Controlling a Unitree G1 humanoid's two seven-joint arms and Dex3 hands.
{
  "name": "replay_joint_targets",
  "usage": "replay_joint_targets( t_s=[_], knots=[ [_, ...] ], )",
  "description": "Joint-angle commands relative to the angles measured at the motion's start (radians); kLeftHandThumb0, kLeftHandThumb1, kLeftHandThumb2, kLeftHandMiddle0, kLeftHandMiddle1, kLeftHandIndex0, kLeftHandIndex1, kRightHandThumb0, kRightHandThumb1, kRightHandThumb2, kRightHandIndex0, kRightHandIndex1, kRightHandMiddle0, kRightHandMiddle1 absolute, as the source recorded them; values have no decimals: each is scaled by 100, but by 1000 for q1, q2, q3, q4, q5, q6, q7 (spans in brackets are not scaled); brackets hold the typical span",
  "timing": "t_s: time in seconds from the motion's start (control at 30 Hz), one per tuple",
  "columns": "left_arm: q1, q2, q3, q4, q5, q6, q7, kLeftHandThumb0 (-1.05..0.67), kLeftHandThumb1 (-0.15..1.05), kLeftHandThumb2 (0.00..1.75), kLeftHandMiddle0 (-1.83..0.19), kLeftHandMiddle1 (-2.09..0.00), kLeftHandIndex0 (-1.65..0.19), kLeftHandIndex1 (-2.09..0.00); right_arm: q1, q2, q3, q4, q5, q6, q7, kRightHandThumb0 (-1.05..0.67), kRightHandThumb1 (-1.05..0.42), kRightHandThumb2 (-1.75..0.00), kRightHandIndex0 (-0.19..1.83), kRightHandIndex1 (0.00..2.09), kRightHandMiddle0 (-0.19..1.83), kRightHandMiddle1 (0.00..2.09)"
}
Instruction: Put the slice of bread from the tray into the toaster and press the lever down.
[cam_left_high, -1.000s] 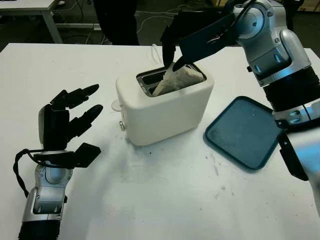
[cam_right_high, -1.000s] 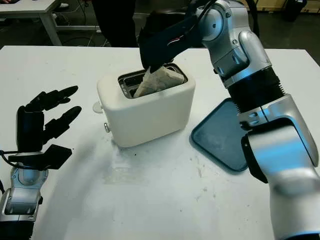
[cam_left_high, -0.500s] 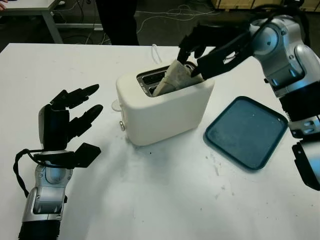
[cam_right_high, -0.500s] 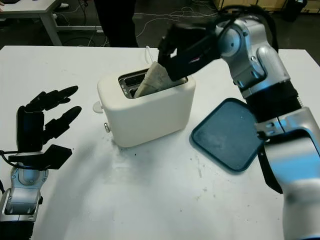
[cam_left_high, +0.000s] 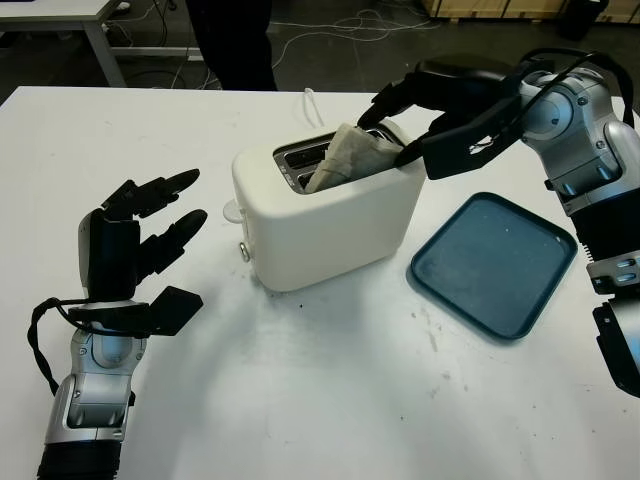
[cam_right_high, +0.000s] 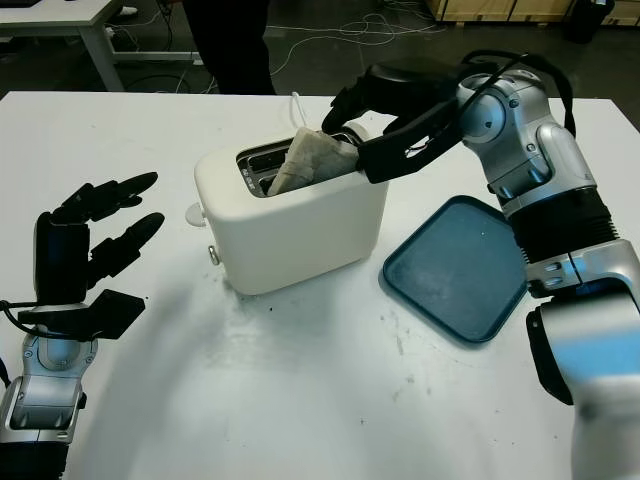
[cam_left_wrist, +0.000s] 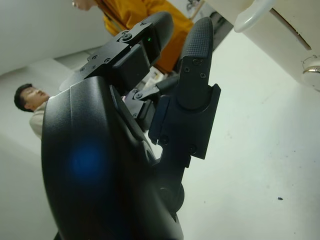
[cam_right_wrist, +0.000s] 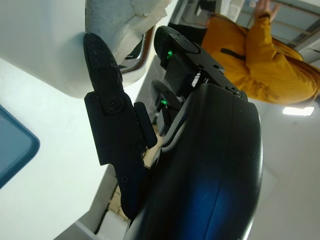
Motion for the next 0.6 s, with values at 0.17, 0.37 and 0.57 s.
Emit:
replay_joint_targets(
  t_s=[0.17,0.37,0.57],
  knots=[
    [7,5,-4,0,1,-9,4,-48,92,13,-63,-93,-94,0,27,26,-30,1,49,-26,-19,-46,-81,0,52,45,76,6],
    [8,3,-4,-2,0,-6,3,-49,92,14,-62,-93,-93,0,40,45,-47,-6,84,-32,-28,-38,-83,-1,73,55,88,10],
    [9,0,-5,-6,5,-1,7,-49,92,14,-63,-93,-94,0,47,61,-35,2,77,-42,-49,-32,-85,-1,82,62,96,12]
  ],
)
